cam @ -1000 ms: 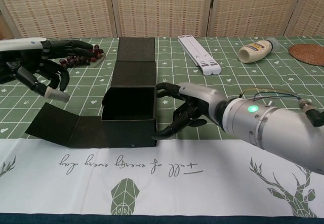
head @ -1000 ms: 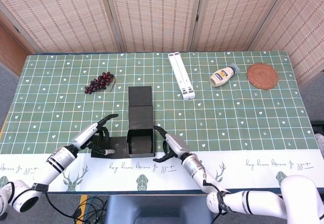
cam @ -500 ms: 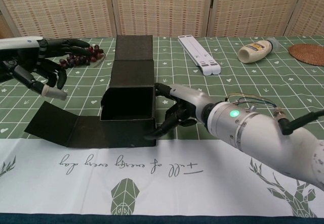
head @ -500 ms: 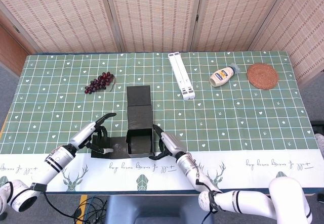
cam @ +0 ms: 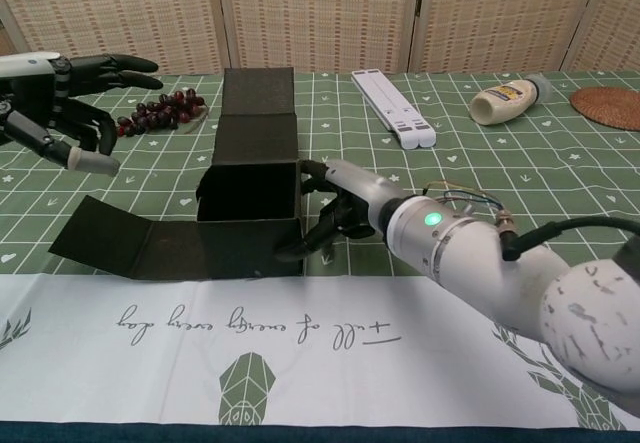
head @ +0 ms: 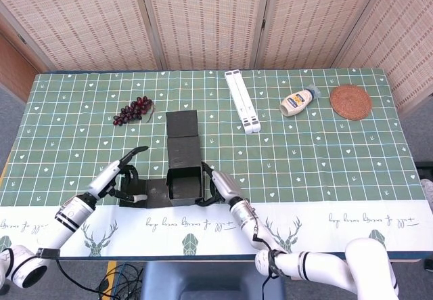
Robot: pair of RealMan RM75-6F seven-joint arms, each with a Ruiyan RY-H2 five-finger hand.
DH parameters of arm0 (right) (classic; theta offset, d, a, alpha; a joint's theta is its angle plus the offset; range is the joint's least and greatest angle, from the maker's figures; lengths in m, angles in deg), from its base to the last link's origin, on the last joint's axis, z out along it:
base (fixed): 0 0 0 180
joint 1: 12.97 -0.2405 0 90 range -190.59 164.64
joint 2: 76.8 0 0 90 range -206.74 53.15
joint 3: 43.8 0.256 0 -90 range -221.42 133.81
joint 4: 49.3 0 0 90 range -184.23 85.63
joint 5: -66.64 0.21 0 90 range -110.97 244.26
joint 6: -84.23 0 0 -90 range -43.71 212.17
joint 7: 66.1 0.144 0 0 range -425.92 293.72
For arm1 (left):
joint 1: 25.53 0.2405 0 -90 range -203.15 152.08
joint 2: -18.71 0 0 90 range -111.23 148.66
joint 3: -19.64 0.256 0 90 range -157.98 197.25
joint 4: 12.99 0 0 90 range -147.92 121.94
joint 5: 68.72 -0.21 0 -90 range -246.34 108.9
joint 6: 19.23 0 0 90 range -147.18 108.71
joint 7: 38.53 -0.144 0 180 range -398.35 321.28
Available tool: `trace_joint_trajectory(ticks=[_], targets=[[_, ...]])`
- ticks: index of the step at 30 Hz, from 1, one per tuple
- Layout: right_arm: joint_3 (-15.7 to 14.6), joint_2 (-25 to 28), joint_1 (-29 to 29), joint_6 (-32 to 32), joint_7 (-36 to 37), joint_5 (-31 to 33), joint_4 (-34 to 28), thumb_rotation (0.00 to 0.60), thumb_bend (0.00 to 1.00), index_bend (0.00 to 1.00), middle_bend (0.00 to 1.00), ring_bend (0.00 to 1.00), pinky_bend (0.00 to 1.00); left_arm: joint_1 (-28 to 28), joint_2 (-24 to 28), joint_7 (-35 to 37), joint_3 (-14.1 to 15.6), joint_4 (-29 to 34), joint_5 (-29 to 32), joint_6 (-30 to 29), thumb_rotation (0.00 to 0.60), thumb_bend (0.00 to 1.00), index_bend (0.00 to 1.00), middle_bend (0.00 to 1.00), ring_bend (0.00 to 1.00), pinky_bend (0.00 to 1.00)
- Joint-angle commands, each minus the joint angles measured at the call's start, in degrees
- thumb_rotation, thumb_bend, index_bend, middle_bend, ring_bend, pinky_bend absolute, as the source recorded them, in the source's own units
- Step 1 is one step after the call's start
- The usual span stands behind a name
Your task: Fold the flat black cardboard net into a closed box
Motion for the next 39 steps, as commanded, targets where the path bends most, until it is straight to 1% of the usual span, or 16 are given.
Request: trace_joint_trajectory(ticks=[1,3,6,10,13,16,20,24,29,32,39], targets=[[1.62,-0.67,-0.22,-0.22,1.07,-0.12,1.11,0.6,0.41,0.21,0.36,0.74,1.0,0.82,0.15,-0.48,-0.58,0.41,0.74,-1.21,0.6,0.09,0.07,0.07,0.56,0.7],[2.45,-0.17,0.16,-0.3,2.28,-0.54,0.74,0.6,0.44,0.23,0.38,0.74,1.0,1.62,0.14,-0.79,-1.3,0.73,1.51,-2.6,0.6,0.09,0.07,0.07,0.56,0.7],[3.79,1.45,1.36,-0.39,5.16,-1.31,-1.03,0.6,0.45,0.24,0.39,0.75,1.0,2.94,-0.41,-2.29,-2.42,0.59,2.49,-5.12,0.6,0.09,0.07,0.07,0.56,0.7],[6.06,4.41,3.82,0.3,11.9,-2.54,-4.85,0.6,0.47,0.24,0.39,0.75,1.0,4.71,-1.92,-4.7,-4.19,-0.38,4.63,-8.25,0.6,0.09,0.07,0.07,0.56,0.7],[7.51,8.47,6.53,1.45,19.08,-5.84,-9.05,0.6,0.47,0.24,0.39,0.75,1.0,6.63,-4.02,-7.6,-5.89,-1.96,6.74,-11.8,0.6,0.09,0.07,0.07,0.56,0.7],[9.18,11.62,9.21,1.46,26.44,-8.69,-12.28,0.6,0.47,0.24,0.39,0.75,1.0,8.31,-5.69,-8.94,-7.31,-3.32,8.69,-14.35,0.6,0.09,0.07,0.07,0.56,0.7],[10.42,14.36,11.88,0.72,34.58,-12.51,-15.21,0.6,0.47,0.24,0.39,0.75,1.0,9.53,-7.03,-9.64,-9.05,-4.69,11.33,-15.12,0.6,0.09,0.07,0.07,0.56,0.7],[10.24,16.31,13.38,0.61,40.66,-16.04,-17.36,0.6,0.48,0.25,0.4,0.75,1.0,9.62,-7.86,-11.9,-10.06,-4.97,14.13,-12.87,0.6,0.09,0.04,0.07,0.56,0.7],[8.57,16.64,13.62,0.22,44.95,-19.57,-17.76,0.6,0.48,0.25,0.4,0.75,1.0,8.64,-9.77,-13.78,-11.06,-5.43,14.44,-10.97,0.6,0.09,0.03,0.07,0.56,0.7],[7.54,16.16,13.13,-0.05,45.32,-20.5,-17.18,0.6,0.48,0.25,0.4,0.75,1.0,7.66,-11.5,-15.02,-11.73,-6.07,13.91,-10.46,0.6,0.09,0.03,0.07,0.56,0.7],[6.57,14.52,11.78,-1.1,45.21,-20.69,-15.21,0.6,0.49,0.25,0.4,0.75,1.0,6.19,-14.79,-15.53,-13.74,-5.85,12.54,-11.32,0.6,0.09,0.03,0.07,0.56,0.7]])
